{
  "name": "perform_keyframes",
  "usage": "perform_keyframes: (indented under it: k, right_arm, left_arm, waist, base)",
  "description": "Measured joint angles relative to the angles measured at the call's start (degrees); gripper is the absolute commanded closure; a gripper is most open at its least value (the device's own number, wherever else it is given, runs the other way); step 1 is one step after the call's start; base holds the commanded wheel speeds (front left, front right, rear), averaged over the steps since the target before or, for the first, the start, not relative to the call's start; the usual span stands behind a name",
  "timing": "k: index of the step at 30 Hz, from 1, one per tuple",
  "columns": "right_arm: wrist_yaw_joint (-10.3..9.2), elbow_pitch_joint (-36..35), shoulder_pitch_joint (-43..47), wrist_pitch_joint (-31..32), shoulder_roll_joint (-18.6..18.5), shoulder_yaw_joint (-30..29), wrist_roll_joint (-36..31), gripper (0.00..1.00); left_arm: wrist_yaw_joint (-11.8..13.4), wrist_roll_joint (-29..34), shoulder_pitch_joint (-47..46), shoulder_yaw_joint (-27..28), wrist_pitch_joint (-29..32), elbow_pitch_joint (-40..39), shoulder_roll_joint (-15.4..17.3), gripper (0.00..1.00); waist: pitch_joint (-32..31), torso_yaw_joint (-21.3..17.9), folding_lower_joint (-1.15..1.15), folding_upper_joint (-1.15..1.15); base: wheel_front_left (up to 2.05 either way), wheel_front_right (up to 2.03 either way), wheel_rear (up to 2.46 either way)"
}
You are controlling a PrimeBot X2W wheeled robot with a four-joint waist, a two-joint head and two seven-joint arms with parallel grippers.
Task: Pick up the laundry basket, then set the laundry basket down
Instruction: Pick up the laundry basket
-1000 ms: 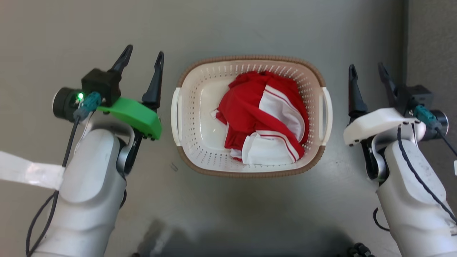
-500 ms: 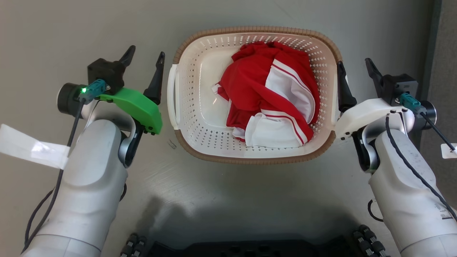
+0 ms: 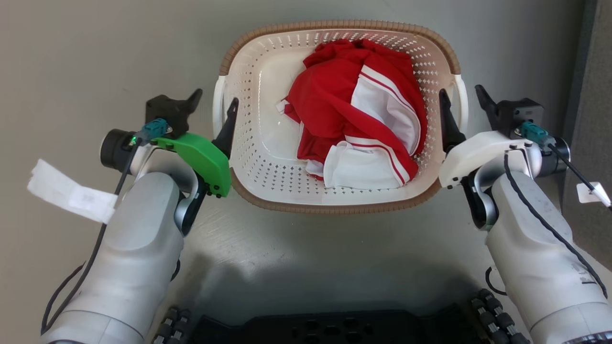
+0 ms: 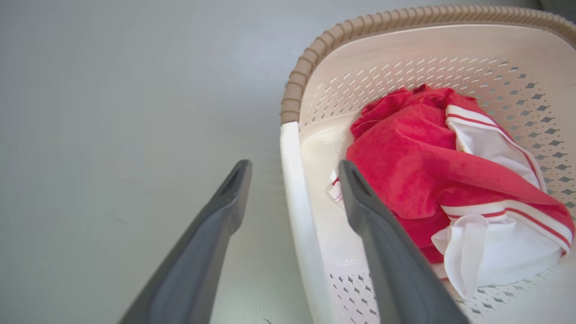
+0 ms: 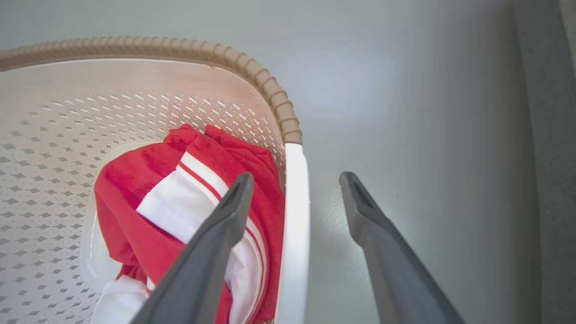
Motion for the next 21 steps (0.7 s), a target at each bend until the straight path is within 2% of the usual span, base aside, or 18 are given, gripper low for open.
perform_keyframes:
  k: [14, 15, 16, 21]
  right_arm:
    - [1.01, 5.3, -4.1, 0.0, 0.2, 2.6, 0.9, 0.00]
    - [1.02, 5.6, -4.4, 0.0, 0.2, 2.8, 0.9, 0.63]
    - [1.02, 5.9, -4.6, 0.0, 0.2, 3.0, 0.9, 1.00]
    - [1.53, 7.2, -5.2, 0.0, 0.2, 3.6, 1.2, 1.00]
  left_arm:
    - [0.0, -7.4, -4.5, -3.8, 3.5, 5.0, -0.3, 0.00]
    - [0.0, -7.5, -4.9, -3.9, 3.8, 5.2, -0.4, 0.55]
    - [0.0, -7.7, -5.3, -4.1, 4.3, 5.6, -0.4, 1.00]
    - [0.1, -10.2, -5.9, -6.6, 6.5, 6.6, -0.6, 1.00]
  waist:
    - [2.3, -0.7, 0.00, 0.00]
    - [2.3, -0.7, 0.00, 0.00]
    - [2.3, -0.7, 0.00, 0.00]
    - [2.3, -0.6, -0.01, 0.00]
  base:
    - [0.00, 0.00, 0.00]
    - [0.00, 0.00, 0.00]
    - [0.00, 0.00, 0.00]
    - [0.00, 0.00, 0.00]
